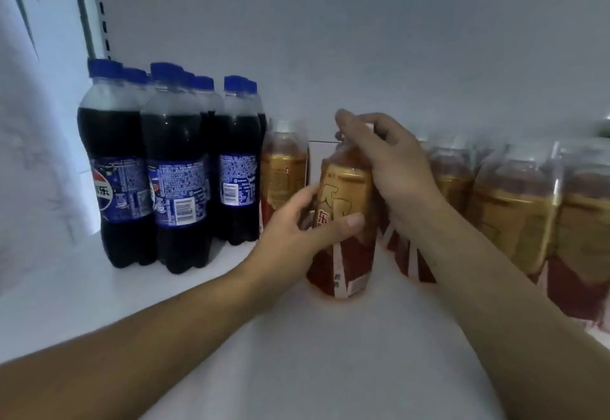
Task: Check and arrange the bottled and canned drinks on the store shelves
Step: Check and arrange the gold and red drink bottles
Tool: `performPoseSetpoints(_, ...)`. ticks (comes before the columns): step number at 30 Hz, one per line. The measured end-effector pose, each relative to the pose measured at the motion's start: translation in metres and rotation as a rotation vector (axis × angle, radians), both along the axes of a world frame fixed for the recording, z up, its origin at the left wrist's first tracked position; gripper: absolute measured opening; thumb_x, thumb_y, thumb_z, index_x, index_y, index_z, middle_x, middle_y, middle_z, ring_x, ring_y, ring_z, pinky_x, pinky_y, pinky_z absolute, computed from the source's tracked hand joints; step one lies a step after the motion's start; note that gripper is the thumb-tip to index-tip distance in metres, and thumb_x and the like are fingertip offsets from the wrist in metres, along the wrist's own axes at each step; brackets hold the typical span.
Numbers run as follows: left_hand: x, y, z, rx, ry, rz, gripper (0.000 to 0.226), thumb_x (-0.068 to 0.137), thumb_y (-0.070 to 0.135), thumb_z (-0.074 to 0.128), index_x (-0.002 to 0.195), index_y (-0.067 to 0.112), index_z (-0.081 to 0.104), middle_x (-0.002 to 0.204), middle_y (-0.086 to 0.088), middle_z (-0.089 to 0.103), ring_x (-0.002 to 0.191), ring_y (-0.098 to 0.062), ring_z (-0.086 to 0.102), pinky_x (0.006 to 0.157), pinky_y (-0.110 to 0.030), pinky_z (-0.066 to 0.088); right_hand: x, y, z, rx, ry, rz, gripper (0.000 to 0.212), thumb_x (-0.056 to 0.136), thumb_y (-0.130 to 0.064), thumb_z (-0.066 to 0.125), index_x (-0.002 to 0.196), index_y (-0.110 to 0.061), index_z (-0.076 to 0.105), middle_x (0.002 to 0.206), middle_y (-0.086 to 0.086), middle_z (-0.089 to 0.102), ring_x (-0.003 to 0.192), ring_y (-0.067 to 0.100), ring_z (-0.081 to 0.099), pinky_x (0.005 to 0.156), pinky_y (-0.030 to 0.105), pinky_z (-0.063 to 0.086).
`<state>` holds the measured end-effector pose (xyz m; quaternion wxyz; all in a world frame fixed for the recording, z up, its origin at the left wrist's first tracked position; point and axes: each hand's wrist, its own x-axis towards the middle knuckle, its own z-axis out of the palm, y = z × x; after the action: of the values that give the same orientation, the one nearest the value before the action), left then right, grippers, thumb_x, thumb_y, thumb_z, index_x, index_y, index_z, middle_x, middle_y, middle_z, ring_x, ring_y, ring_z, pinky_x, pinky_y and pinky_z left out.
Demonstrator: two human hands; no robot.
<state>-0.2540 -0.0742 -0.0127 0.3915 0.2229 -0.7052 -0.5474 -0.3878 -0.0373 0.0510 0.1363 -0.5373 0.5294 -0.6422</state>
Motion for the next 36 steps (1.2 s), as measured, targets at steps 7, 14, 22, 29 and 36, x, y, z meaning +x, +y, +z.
performPoseSetpoints(7, 0.005, -0.001, -0.001, 0.213, 0.162, -0.109, 0.049, 0.079, 0.042, 0.071, 0.122, 0.020, 0.063, 0.113, -0.007, 0.074, 0.106, -0.025, 0.071, 0.092, -0.042, 0.054, -0.003, 0.002, -0.002, -0.030, -0.230, 0.234, 0.017, 0.093, -0.024, 0.070, 0.083, -0.011, 0.070, 0.093, 0.014, 0.077, 0.078, 0.022, 0.071, 0.084, 0.046, 0.059)
performPoseSetpoints(14, -0.001, 0.008, -0.007, 0.105, 0.083, -0.028, 0.074, 0.062, 0.036, 0.090, 0.128, 0.029, 0.056, 0.110, 0.001, 0.074, 0.094, -0.015, 0.074, 0.073, -0.029, 0.058, -0.004, 0.005, 0.002, -0.161, -0.437, 0.318, 0.013, 0.092, -0.019, 0.070, 0.081, -0.013, 0.066, 0.086, 0.005, 0.073, 0.069, 0.016, 0.069, 0.067, 0.033, 0.057)
performPoseSetpoints(22, 0.004, 0.013, 0.000, 0.395, 0.137, -0.325, 0.059, 0.070, 0.053, 0.070, 0.116, 0.017, 0.073, 0.120, -0.016, 0.070, 0.107, -0.036, 0.069, 0.088, -0.050, 0.057, -0.009, 0.004, 0.000, 0.014, -0.682, 0.610, 0.028, 0.089, -0.031, 0.064, 0.105, -0.007, 0.065, 0.094, 0.011, 0.073, 0.087, 0.025, 0.067, 0.078, 0.034, 0.059)
performPoseSetpoints(29, -0.002, 0.009, -0.002, 0.100, 0.072, -0.040, 0.058, 0.067, 0.046, 0.082, 0.121, 0.030, 0.064, 0.109, -0.001, 0.075, 0.097, -0.018, 0.073, 0.081, -0.038, 0.060, -0.012, -0.002, 0.000, -0.118, -0.708, 0.495, 0.020, 0.092, -0.027, 0.067, 0.079, -0.013, 0.066, 0.076, 0.008, 0.066, 0.060, 0.021, 0.063, 0.069, 0.036, 0.056)
performPoseSetpoints(36, 0.009, 0.011, 0.003, 0.350, 0.189, -0.405, 0.067, 0.068, 0.053, 0.079, 0.123, 0.017, 0.069, 0.123, -0.021, 0.068, 0.102, -0.038, 0.070, 0.074, -0.048, 0.060, -0.007, 0.006, 0.003, -0.142, -0.723, 0.685, 0.021, 0.093, -0.032, 0.061, 0.095, -0.011, 0.064, 0.090, 0.009, 0.073, 0.086, 0.021, 0.071, 0.073, 0.034, 0.060)
